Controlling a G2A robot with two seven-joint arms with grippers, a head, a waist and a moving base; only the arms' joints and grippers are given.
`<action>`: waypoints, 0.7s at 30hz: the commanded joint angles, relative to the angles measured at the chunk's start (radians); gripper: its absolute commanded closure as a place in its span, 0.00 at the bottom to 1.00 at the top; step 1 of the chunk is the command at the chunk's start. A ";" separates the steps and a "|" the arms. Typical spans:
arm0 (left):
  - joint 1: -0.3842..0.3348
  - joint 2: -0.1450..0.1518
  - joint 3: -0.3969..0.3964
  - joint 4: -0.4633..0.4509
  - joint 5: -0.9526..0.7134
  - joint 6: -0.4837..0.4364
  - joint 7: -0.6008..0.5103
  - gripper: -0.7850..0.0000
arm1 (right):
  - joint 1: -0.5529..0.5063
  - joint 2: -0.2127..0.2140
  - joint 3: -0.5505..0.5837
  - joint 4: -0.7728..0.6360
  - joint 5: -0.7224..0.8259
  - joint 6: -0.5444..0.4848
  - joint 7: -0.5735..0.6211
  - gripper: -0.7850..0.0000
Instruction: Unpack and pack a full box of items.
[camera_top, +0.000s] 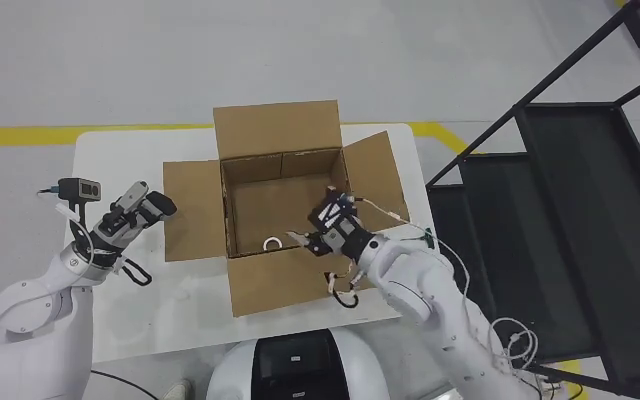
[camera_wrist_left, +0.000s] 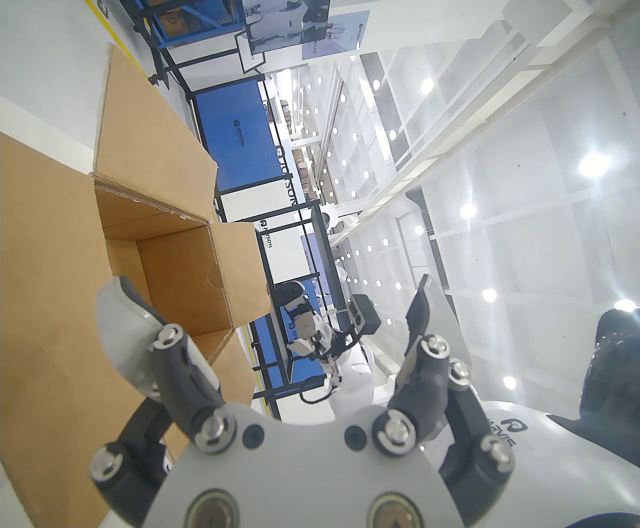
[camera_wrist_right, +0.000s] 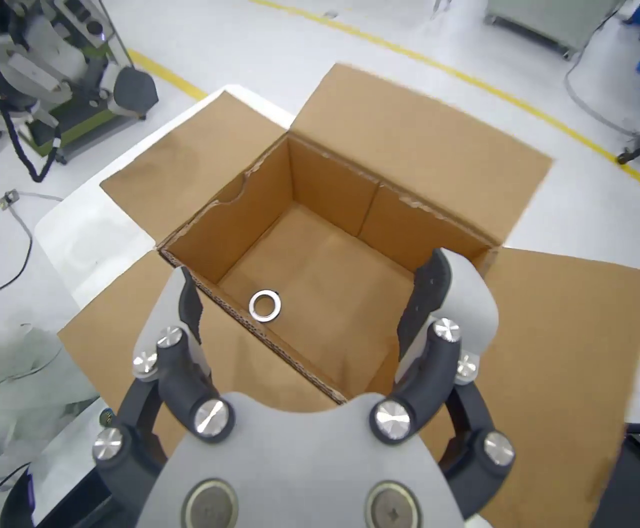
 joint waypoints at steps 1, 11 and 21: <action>0.000 0.000 0.000 0.000 0.000 0.000 0.000 0.00 | 0.128 -0.015 -0.060 0.096 0.043 0.039 0.098 0.00; 0.000 0.000 0.000 0.000 0.000 0.000 0.000 0.00 | 0.416 -0.078 -0.221 0.435 0.145 0.155 0.265 0.00; 0.000 0.000 0.000 0.000 0.000 0.000 0.000 0.00 | 0.478 -0.095 -0.245 0.545 0.203 0.156 0.290 0.00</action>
